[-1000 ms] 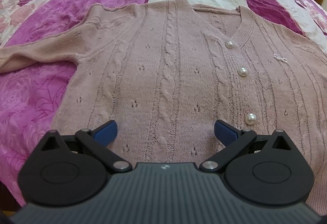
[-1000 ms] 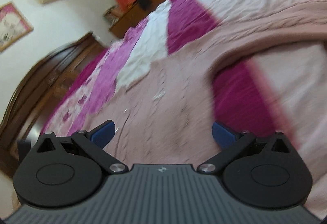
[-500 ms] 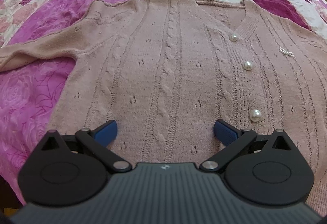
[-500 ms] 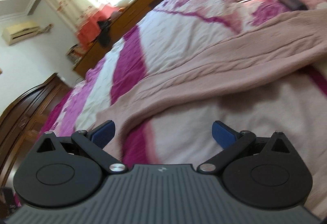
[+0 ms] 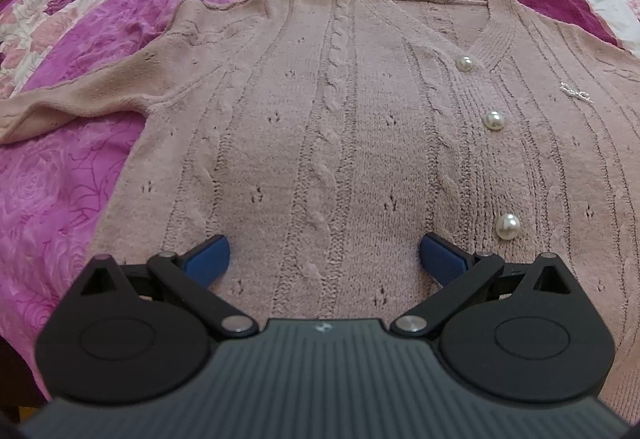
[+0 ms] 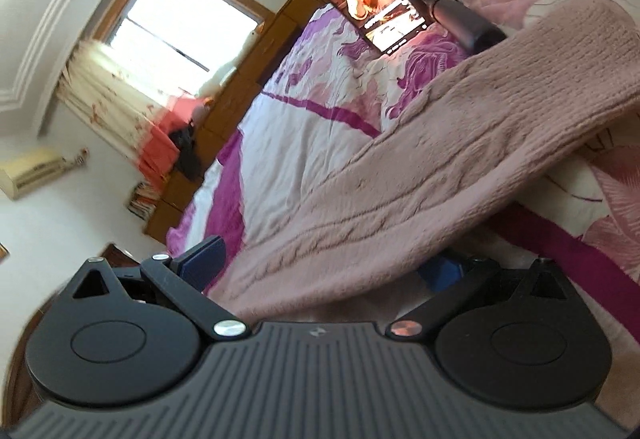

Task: Fold small clothes
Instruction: 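Reach the right tool to the cardigan sleeve cuff and grasp it, then lift the held sleeve with the right tool and carry it across the body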

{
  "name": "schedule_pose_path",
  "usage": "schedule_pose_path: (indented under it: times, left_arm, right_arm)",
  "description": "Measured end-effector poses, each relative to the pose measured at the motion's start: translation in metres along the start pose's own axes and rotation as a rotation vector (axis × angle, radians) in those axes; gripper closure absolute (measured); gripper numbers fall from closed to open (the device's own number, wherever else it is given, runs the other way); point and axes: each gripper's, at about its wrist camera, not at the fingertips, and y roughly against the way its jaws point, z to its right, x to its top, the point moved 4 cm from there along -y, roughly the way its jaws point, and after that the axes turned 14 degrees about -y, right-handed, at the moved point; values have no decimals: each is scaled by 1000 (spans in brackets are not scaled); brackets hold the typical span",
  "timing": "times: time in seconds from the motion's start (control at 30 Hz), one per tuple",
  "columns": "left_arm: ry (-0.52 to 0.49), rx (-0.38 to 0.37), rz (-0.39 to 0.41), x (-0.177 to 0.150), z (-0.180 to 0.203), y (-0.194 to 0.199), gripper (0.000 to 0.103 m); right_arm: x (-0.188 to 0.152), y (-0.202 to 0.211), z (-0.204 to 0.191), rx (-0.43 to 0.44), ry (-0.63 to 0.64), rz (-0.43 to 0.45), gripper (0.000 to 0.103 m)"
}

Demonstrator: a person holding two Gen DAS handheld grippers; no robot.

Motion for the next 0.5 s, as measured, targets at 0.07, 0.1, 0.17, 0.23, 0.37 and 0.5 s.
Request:
schedule_pose_path:
  times: [0.07, 0.1, 0.17, 0.23, 0.37, 0.5]
  left_arm:
    - [-2, 5, 0, 0, 1, 0, 0]
    - [-4, 7, 2, 0, 1, 0, 0]
    - [-7, 10, 5, 0, 1, -1, 0]
    - [-10, 10, 9, 0, 1, -1, 0]
    - [-20, 8, 21, -1, 1, 0, 0]
    - [-38, 13, 37, -1, 3, 3, 0]
  right_arm:
    - [4, -2, 1, 6, 5, 3, 0]
    - [4, -2, -1, 7, 8, 7, 0]
    - [7, -2, -1, 13, 7, 22, 6]
    - [9, 0, -1, -4, 14, 43, 21]
    - [15, 4, -2, -23, 29, 66, 73]
    - [10, 12, -23, 23, 103, 84, 88]
